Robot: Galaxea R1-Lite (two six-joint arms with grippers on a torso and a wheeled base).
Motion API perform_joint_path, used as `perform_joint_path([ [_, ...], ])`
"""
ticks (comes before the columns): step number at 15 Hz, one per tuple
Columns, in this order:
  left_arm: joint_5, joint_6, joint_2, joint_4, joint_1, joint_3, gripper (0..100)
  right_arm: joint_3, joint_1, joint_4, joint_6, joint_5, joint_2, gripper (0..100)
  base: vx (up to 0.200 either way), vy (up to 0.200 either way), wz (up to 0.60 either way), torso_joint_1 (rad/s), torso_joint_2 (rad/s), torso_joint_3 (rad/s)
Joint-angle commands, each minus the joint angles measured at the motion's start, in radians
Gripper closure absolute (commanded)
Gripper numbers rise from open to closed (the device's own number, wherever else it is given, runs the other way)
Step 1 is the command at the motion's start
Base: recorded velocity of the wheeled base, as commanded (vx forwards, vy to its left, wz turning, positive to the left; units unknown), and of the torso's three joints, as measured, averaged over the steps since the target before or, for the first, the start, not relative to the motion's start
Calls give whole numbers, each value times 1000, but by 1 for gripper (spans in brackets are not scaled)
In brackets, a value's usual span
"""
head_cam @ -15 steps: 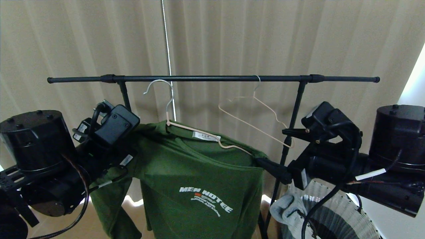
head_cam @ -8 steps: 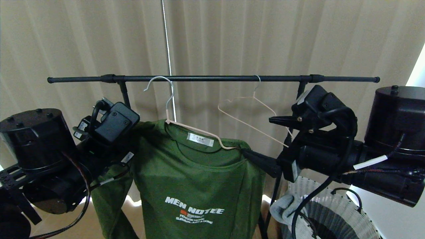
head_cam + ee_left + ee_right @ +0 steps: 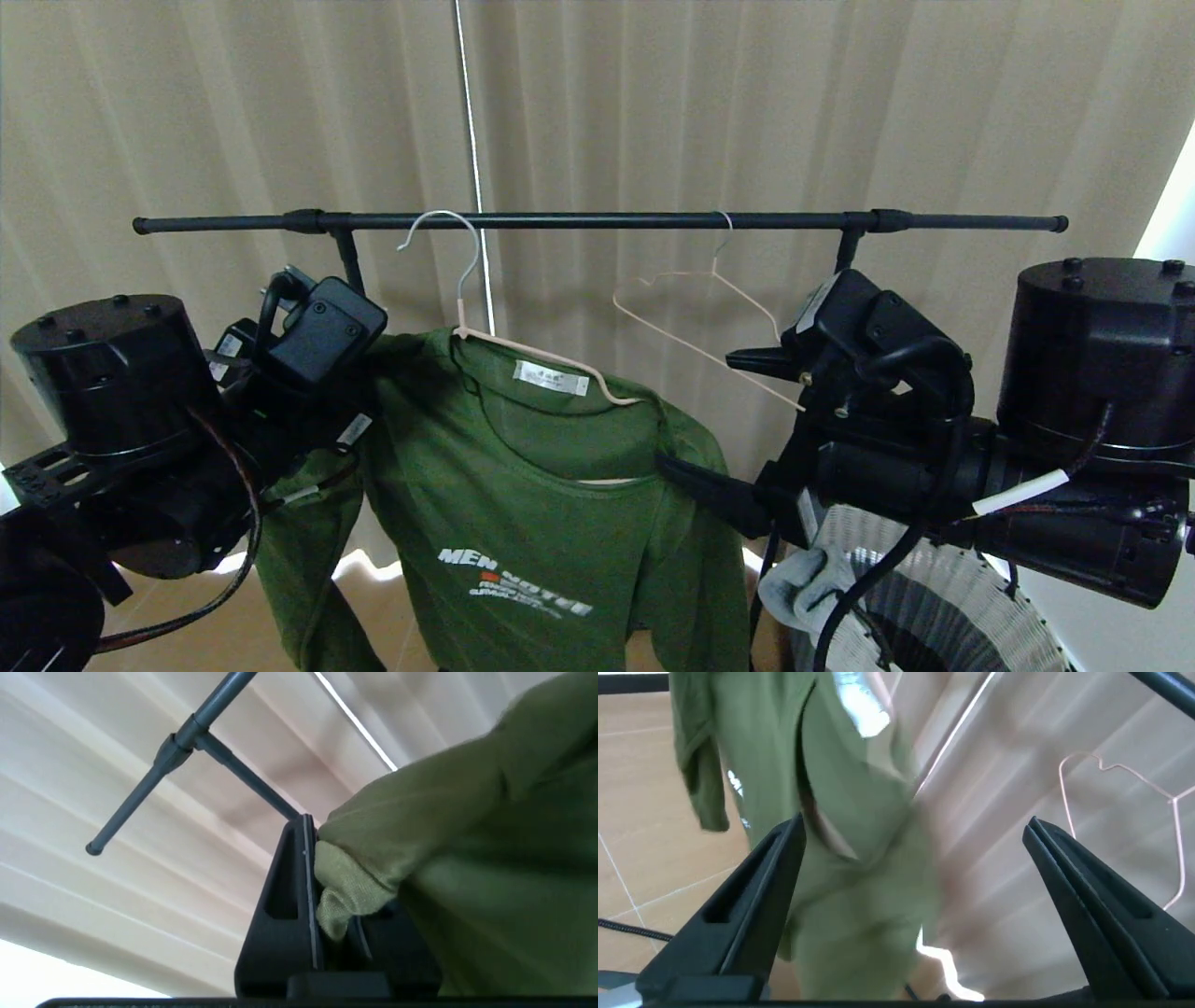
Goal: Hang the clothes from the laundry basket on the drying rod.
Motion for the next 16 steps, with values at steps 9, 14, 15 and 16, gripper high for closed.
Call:
perform_joint_path([
  [9, -4, -3, 15, -59, -22, 12, 100, -153, -3, -3, -44, -15, 133, 0, 0, 0, 0, 0, 0, 0],
  [14, -5, -4, 15, -59, -53, 12, 100, -268, -20, -6, -90, -80, 251, 0, 0, 0, 0, 0, 0, 0],
  [15, -5, -4, 15, -61, -53, 12, 100, -277, -21, -4, -94, -80, 262, 0, 0, 0, 0, 0, 0, 0],
  [16, -7, -4, 15, -67, -53, 12, 100, -280, -23, -6, -106, -81, 270, 0, 0, 0, 0, 0, 0, 0],
])
